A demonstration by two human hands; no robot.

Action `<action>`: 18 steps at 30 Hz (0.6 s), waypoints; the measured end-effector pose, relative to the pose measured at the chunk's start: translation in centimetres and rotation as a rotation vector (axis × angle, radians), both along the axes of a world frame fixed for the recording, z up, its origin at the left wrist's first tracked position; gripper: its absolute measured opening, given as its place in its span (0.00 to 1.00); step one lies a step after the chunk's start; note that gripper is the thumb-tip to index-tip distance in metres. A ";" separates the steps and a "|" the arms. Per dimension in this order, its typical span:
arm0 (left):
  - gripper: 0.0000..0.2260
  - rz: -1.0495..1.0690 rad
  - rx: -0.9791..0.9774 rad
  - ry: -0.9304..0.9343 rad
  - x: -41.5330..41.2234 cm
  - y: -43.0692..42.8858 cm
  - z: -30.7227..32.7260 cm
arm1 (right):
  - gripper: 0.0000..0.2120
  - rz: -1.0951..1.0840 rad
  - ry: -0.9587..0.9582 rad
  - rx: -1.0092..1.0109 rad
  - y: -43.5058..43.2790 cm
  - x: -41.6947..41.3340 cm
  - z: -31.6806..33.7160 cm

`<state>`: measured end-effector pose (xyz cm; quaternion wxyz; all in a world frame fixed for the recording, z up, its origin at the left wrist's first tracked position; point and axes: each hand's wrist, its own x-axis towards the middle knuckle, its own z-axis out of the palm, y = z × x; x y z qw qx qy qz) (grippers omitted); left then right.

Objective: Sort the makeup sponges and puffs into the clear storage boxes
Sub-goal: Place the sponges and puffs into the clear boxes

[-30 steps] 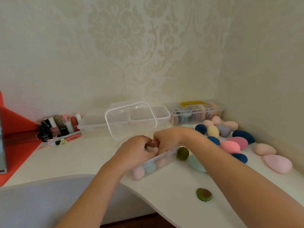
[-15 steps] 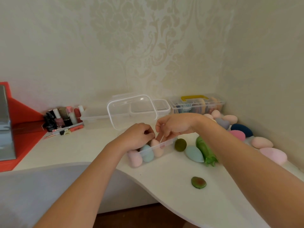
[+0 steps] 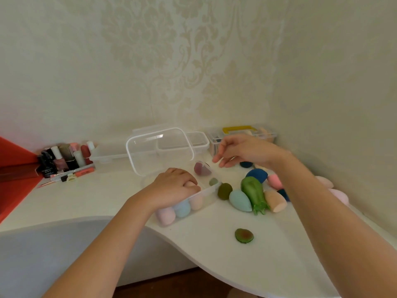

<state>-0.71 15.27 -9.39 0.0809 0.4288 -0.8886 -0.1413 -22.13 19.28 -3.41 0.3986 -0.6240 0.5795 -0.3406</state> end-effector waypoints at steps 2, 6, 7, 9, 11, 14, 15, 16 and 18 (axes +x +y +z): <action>0.13 -0.018 0.006 0.030 -0.1 0.3 -0.2 | 0.08 -0.079 0.003 -0.016 0.9 -2.5 -0.1; 0.12 -0.018 0.004 0.060 -0.4 0.4 -0.3 | 0.08 -0.210 0.090 0.020 2.9 -6.9 -0.6; 0.12 -0.016 0.003 0.065 -0.5 0.4 -0.3 | 0.08 -0.255 0.100 0.019 3.4 -7.9 -0.8; 0.12 -0.011 0.006 0.079 -0.6 0.4 -0.4 | 0.09 -0.365 0.113 -0.007 4.3 -9.5 -1.1; 0.12 -0.011 0.009 0.087 -0.8 0.5 -0.4 | 0.12 -0.468 0.174 -0.034 4.9 -10.8 -1.6; 0.12 -0.023 0.008 0.080 -1.2 0.5 -0.4 | 0.15 -0.500 0.355 -0.040 5.2 -11.4 -2.2; 0.13 -0.024 0.009 0.083 -1.4 0.5 -0.3 | 0.17 -0.462 0.420 -0.051 5.1 -11.1 -2.4; 0.13 -0.026 0.009 0.088 -1.6 0.6 -0.3 | 0.18 -0.412 0.474 -0.071 5.0 -10.7 -2.5; 0.14 -0.033 0.012 0.089 -1.9 0.7 -0.3 | 0.19 -0.320 0.545 -0.126 4.7 -9.3 -2.8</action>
